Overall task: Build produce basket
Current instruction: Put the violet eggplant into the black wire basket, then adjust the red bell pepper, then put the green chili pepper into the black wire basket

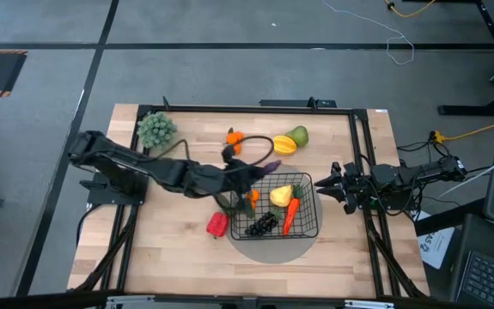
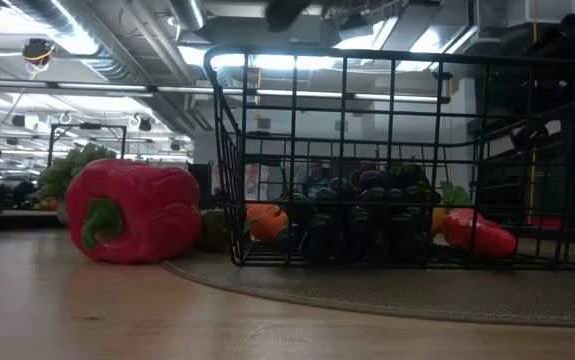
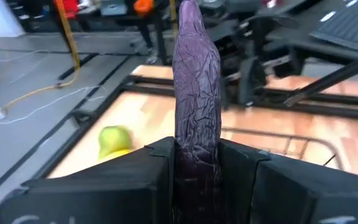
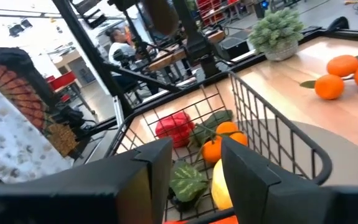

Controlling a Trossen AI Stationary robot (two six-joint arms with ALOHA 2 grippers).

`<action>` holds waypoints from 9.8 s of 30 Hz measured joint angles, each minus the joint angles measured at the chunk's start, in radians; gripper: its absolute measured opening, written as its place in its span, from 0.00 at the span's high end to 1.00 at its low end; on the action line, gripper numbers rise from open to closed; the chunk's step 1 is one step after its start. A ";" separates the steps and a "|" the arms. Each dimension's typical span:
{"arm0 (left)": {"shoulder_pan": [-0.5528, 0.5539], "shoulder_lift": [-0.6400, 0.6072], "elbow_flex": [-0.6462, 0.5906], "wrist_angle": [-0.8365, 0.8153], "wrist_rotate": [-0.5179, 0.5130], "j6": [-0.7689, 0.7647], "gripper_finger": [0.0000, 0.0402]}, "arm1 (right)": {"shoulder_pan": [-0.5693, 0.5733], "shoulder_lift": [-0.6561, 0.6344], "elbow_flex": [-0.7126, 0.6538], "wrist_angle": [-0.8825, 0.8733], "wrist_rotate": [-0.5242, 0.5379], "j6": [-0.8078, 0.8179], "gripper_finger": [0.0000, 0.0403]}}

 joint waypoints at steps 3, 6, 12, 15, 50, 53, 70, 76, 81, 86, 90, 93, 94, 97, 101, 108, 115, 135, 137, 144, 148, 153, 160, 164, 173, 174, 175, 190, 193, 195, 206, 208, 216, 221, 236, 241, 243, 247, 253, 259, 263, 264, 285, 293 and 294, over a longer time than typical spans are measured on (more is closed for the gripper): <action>0.012 0.035 0.000 0.031 0.057 0.000 0.84 | 0.000 0.000 0.000 0.001 0.006 0.003 0.67; 0.029 0.052 0.000 0.046 0.106 -0.003 0.84 | 0.000 0.000 0.000 0.002 0.006 0.004 0.67; 0.063 0.050 0.000 0.049 0.189 -0.075 0.80 | 0.000 0.000 0.000 0.143 0.131 -0.074 0.67; 0.071 0.050 0.000 0.049 0.200 -0.078 0.80 | 0.000 0.000 0.000 0.308 0.209 -0.200 0.67; 0.078 0.211 0.001 0.151 0.237 -0.137 0.63 | 0.000 0.000 0.000 0.423 0.214 -0.361 0.67; 0.078 0.211 0.001 0.145 0.258 -0.162 0.61 | 0.000 0.000 0.000 0.412 0.214 -0.361 0.67; 0.038 0.055 0.001 -0.163 0.249 -0.161 0.60 | 0.000 -0.001 0.000 0.349 0.214 -0.312 0.67; -0.009 0.013 0.003 -0.329 0.259 -0.245 0.60 | 0.000 -0.001 0.000 0.339 0.213 -0.309 0.67; -0.063 -0.004 0.002 -0.602 0.304 -0.433 0.60 | 0.000 -0.001 0.000 0.330 0.213 -0.309 0.67; -0.133 -0.017 0.001 -0.836 0.470 -0.675 0.60 | 0.000 0.000 0.000 0.331 0.214 -0.309 0.67; -0.200 -0.016 0.001 -0.887 0.515 -0.779 0.60 | 0.000 0.000 0.000 0.328 0.214 -0.308 0.67; -0.248 -0.016 0.001 -0.879 0.495 -0.791 0.60 | 0.000 0.000 0.000 0.326 0.214 -0.288 0.67; -0.265 -0.016 0.001 -0.870 0.479 -0.791 0.60 | 0.000 0.000 0.000 0.325 0.214 -0.284 0.67; -0.311 -0.012 0.001 -0.854 0.415 -0.792 0.60 | 0.000 0.000 0.000 0.318 0.214 -0.284 0.67; -0.357 -0.012 0.001 -0.850 0.312 -0.815 0.60 | 0.000 0.000 0.000 0.318 0.214 -0.284 0.67; -0.380 -0.012 0.001 -0.850 0.198 -0.789 0.60 | 0.000 0.000 0.000 0.318 0.214 -0.285 0.67; -0.362 -0.012 0.001 -0.836 0.187 -0.772 0.60 | 0.000 0.000 0.000 0.318 0.214 -0.287 0.67; -0.325 0.002 -0.364 -0.077 0.482 -0.542 0.60 | 0.000 0.000 0.000 0.303 0.214 -0.263 0.67; -0.334 0.002 -0.452 0.050 0.498 -0.575 0.60 | 0.000 0.000 0.000 0.303 0.214 -0.263 0.67; -0.313 0.002 -0.663 0.255 0.437 -0.598 0.60 | 0.000 0.000 0.000 0.302 0.214 -0.263 0.67; -0.263 0.001 -0.736 0.237 0.285 -0.628 0.60 | 0.000 0.000 0.000 0.302 0.214 -0.258 0.67; -0.207 -0.067 -0.809 0.203 0.073 -0.747 0.60 | 0.000 0.000 0.000 0.302 0.214 -0.239 0.67; -0.156 -0.225 -0.870 0.189 0.051 -0.748 0.60 | 0.000 0.000 0.000 0.278 0.214 -0.212 0.67; -0.133 -0.275 -0.869 0.220 0.048 -0.732 0.60 | 0.000 0.000 0.000 0.273 0.215 -0.212 0.67; -0.094 -0.306 -0.869 0.162 -0.045 -0.613 0.60 | 0.000 0.000 0.000 0.266 0.214 -0.211 0.67; -0.086 -0.306 -0.869 0.142 -0.041 -0.614 0.60 | 0.000 0.000 0.000 0.266 0.215 -0.211 0.67; -0.078 -0.306 -0.869 0.125 -0.034 -0.622 0.60 | 0.000 0.000 0.000 0.263 0.214 -0.211 0.67; -0.054 -0.306 -0.869 0.153 0.033 -0.677 0.60 | 0.000 0.000 0.000 0.260 0.215 -0.234 0.67; -0.054 -0.306 -0.869 0.152 0.035 -0.677 0.60 | 0.000 0.000 0.000 0.260 0.215 -0.232 0.67; -0.054 -0.306 -0.869 0.151 0.034 -0.682 0.60 | 0.000 0.000 0.000 0.260 0.215 -0.232 0.67; -0.064 -0.249 -0.869 0.153 0.033 -0.741 0.60 | 0.000 0.000 0.000 0.260 0.215 -0.232 0.67; -0.064 -0.217 -0.869 0.159 0.041 -0.751 0.60 | 0.000 0.000 0.000 0.260 0.214 -0.232 0.67; -0.064 -0.099 -0.869 0.261 0.044 -0.764 0.60 | 0.000 0.000 0.000 0.259 0.214 -0.232 0.67; -0.064 -0.026 -0.869 0.325 0.061 -0.766 0.60 | 0.000 0.000 0.000 0.259 0.215 -0.232 0.67; -0.061 0.015 -0.869 0.407 0.038 -0.813 0.60 | 0.000 0.000 0.000 0.259 0.215 -0.233 0.67; -0.051 0.015 -0.869 0.397 -0.001 -0.886 0.60 | 0.000 0.000 0.000 0.259 0.215 -0.232 0.67; -0.047 0.015 -0.869 0.395 -0.001 -0.886 0.60 | 0.000 0.000 0.000 0.259 0.215 -0.232 0.67; -0.048 0.015 -0.869 0.365 0.018 -0.887 0.60 | 0.000 0.000 0.000 0.259 0.215 -0.232 0.67; -0.046 0.015 -0.869 0.359 0.030 -0.889 0.60 | 0.000 0.000 0.000 0.259 0.215 -0.232 0.67; -0.041 0.015 -0.869 0.350 0.029 -0.882 0.61 | 0.000 0.000 0.000 0.259 0.215 -0.228 0.67; -0.041 0.015 -0.869 0.349 0.007 -0.861 0.66 | 0.000 0.000 0.000 0.259 0.215 -0.228 0.67; -0.041 0.015 -0.869 0.348 0.007 -0.860 0.68 | 0.000 0.000 0.000 0.259 0.215 -0.228 0.67; -0.041 0.010 -0.869 0.347 -0.069 -0.861 0.99 | 0.000 0.000 0.000 0.259 0.215 -0.229 0.67; -0.041 -0.062 -0.869 0.348 -0.184 -0.855 1.00 | 0.000 0.000 0.000 0.259 0.215 -0.229 0.67; -0.041 -0.074 -0.869 0.348 -0.205 -0.848 1.00 | 0.000 0.000 0.000 0.259 0.215 -0.229 0.67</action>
